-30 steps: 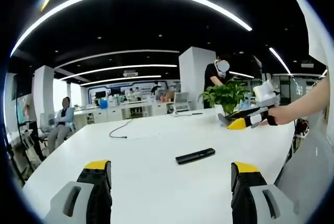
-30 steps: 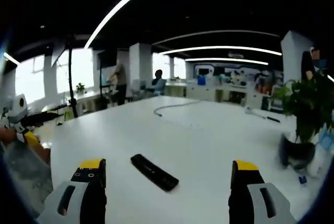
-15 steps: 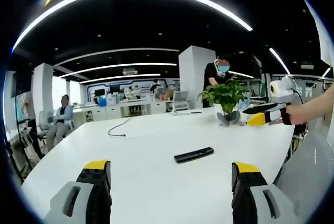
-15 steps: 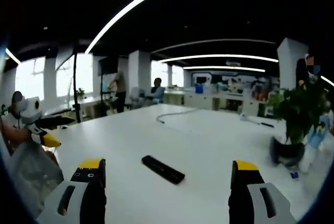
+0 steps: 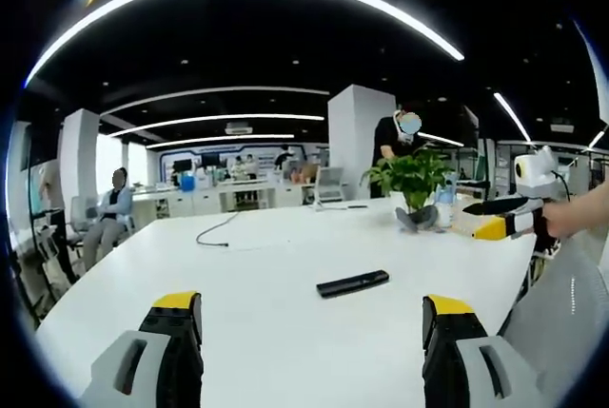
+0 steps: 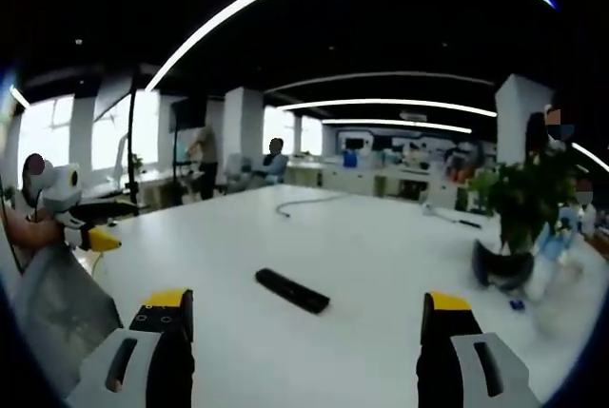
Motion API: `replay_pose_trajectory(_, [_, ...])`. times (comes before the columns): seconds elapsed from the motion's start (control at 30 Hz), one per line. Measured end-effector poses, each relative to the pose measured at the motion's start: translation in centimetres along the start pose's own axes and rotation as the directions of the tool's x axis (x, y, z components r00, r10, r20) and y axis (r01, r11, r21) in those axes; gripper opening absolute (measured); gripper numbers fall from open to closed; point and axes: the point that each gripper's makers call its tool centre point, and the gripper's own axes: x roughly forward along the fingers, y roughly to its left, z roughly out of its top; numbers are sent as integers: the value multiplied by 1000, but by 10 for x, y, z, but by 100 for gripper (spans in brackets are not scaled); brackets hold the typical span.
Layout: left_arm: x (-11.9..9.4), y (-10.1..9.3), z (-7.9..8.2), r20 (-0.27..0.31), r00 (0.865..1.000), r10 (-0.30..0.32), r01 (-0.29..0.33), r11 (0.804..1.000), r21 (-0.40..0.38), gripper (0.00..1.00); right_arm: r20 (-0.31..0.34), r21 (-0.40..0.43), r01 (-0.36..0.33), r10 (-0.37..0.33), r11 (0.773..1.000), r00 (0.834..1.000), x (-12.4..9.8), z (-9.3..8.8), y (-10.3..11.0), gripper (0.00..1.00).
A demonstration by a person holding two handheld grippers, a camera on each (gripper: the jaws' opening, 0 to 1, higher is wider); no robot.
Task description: Press the specified remote control buttons in sequence, fully releasing each button before pressing the next.
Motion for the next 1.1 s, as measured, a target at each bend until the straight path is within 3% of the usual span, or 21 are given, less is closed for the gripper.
replay_pose_trajectory(0.2, [0,-1,-1,-6,1000,-3,3,1000,4,100,-9,-21,27,-28,999,1000,-12,-2,0,99])
replay_pose_trajectory(0.43, [0,-1,-2,-13,1000,6,-6,1000,15,100,-13,19,36,-36,999,999,-25,-10,4,99])
replay_pose_trajectory(0.6, [1,-1,-4,-23,1000,8,-7,1000,20,99,6,18,51,-51,999,999,-24,-14,1,99])
replay_pose_trajectory(0.7, [2,-1,-6,-32,999,7,-6,1000,19,99,-25,-11,50,-50,999,998,-22,-20,0,99])
replay_pose_trajectory(0.87, [3,0,-7,-39,999,9,-8,1000,19,99,-12,0,46,-46,999,999,-23,-20,-4,92])
replay_pose_trajectory(1.1, [4,0,-8,-43,999,2,-2,1000,15,99,9,2,74,-74,997,997,-24,-17,-9,94])
